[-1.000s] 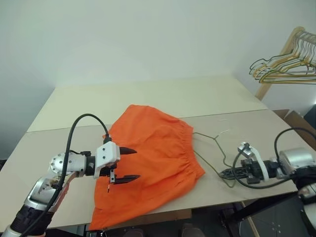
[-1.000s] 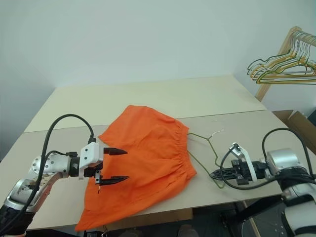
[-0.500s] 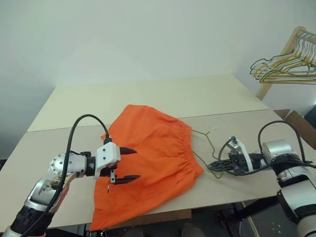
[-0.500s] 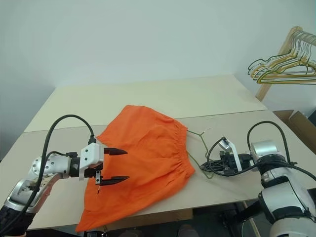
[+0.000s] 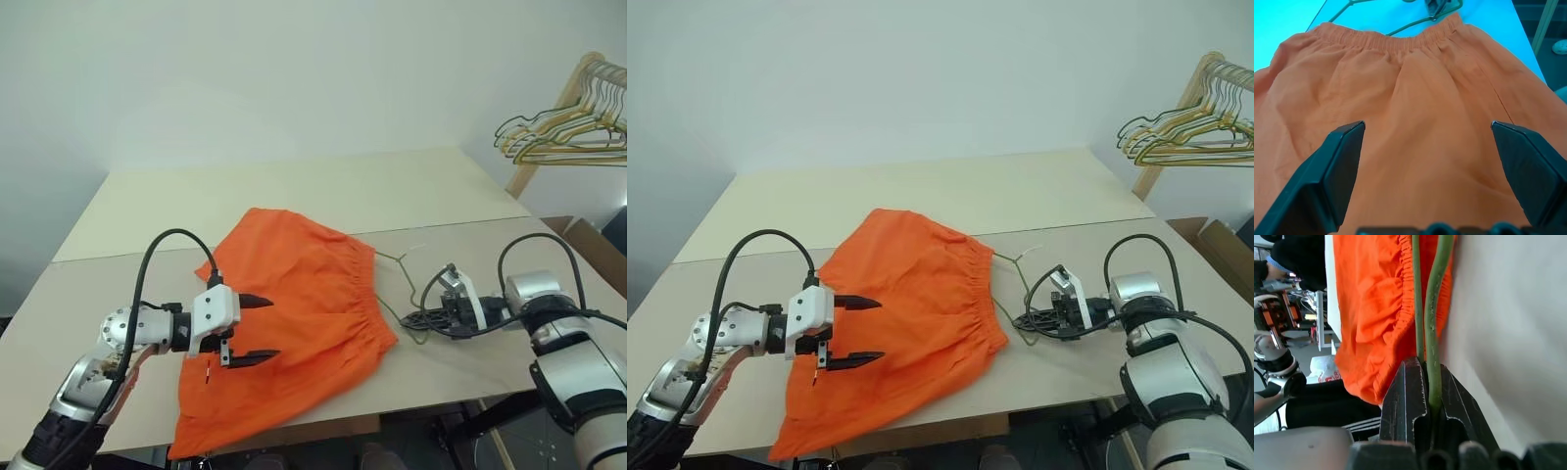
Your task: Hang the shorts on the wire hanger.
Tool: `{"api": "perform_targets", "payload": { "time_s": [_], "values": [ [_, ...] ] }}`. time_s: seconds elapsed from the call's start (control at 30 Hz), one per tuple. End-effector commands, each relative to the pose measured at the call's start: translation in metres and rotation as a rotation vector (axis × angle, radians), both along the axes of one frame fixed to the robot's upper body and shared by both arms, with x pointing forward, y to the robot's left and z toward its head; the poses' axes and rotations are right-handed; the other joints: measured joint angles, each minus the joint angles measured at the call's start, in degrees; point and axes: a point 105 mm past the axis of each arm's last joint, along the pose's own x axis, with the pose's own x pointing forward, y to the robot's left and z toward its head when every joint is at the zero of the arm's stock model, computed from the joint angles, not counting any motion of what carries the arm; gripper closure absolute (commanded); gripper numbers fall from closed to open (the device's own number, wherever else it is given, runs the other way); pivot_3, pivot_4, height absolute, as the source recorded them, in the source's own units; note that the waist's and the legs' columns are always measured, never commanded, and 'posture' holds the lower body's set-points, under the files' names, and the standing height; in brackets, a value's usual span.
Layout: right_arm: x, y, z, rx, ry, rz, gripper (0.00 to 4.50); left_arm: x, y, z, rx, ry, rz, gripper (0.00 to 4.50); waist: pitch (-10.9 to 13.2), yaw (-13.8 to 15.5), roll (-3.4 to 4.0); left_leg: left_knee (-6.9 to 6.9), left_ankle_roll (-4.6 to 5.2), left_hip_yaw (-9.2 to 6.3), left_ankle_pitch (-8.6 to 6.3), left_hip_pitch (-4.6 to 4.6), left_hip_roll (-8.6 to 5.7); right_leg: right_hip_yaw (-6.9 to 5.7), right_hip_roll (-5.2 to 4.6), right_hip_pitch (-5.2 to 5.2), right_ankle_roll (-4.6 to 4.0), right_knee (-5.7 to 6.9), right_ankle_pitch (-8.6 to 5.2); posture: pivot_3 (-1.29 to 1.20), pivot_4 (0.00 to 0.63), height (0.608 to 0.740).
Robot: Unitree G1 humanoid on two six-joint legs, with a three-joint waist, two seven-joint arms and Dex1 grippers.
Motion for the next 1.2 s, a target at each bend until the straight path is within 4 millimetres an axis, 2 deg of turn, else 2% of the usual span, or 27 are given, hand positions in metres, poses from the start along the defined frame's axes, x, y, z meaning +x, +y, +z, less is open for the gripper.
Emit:
{"api": "perform_targets", "payload": {
  "time_s": [0.03,0.27,0.47,0.67,0.8,0.87,1.0,1.2],
  "values": [
    [0.008,0.008,0.013,0.061,-0.061,0.029,4.5,0.001,-0.004,0.008,-0.003,-0.049,-0.02,0.02,0.0,0.0,0.0,0.0,0.0,0.0,0.0,0.0,0.0,0.0,0.0,0.0,0.0,0.01,0.0,0.02,0.0,0.74],
    [0.022,0.009,0.014,0.05,-0.138,-0.03,4.5,0.001,-0.003,0.007,0.004,-0.057,-0.008,0.02,-0.02,-0.06,-0.01,0.0,-0.03,0.0,0.02,0.03,0.0,0.0,0.01,0.02,0.0,0.03,0.0,0.03,0.0,0.74],
    [0.032,0.009,0.025,0.051,-0.406,0.037,4.5,-0.001,-0.003,0.007,-0.006,-0.052,-0.006,0.02,-0.02,-0.04,-0.01,-0.02,-0.1,-0.02,0.06,0.02,-0.01,0.0,0.01,-0.01,0.0,0.04,0.0,0.03,0.0,0.74],
    [0.042,0.012,0.026,-0.152,-0.804,0.152,4.5,0.004,-0.003,0.008,0.0,-0.064,-0.009,0.02,-0.02,0.06,0.01,-0.01,-0.09,-0.02,0.05,0.01,-0.06,-0.01,0.0,-0.01,0.02,0.05,0.01,0.01,0.0,0.74],
    [0.052,0.011,0.033,-0.274,-0.993,0.168,4.5,0.016,0.0,0.023,-0.033,-0.116,0.021,0.02,-0.02,0.0,0.01,-0.01,-0.1,-0.01,0.06,0.03,-0.05,-0.01,0.02,-0.01,0.02,0.09,0.01,0.01,0.0,0.74],
    [0.054,0.009,0.034,-0.334,-1.06,0.199,4.5,0.025,0.003,0.036,-0.069,-0.153,0.045,0.02,-0.02,-0.08,0.0,-0.01,-0.19,-0.01,0.12,0.06,-0.04,0.0,0.03,0.0,0.02,0.1,0.01,0.01,0.0,0.74],
    [0.057,0.009,0.037,-0.436,-1.173,0.259,4.5,0.053,0.016,0.077,-0.161,-0.256,0.117,0.02,-0.02,-0.15,-0.01,-0.01,-0.26,-0.01,0.16,0.06,-0.05,-0.02,0.05,0.0,0.02,0.07,0.01,0.01,0.0,0.74],
    [0.055,0.025,0.047,-0.48,-1.318,0.383,4.5,0.09,0.031,0.118,-0.164,-0.366,0.139,0.02,-0.02,-0.31,-0.01,0.02,-0.3,-0.01,0.19,0.06,-0.12,-0.02,0.05,0.01,0.03,0.05,0.02,0.01,0.0,0.74]
  ]
}}
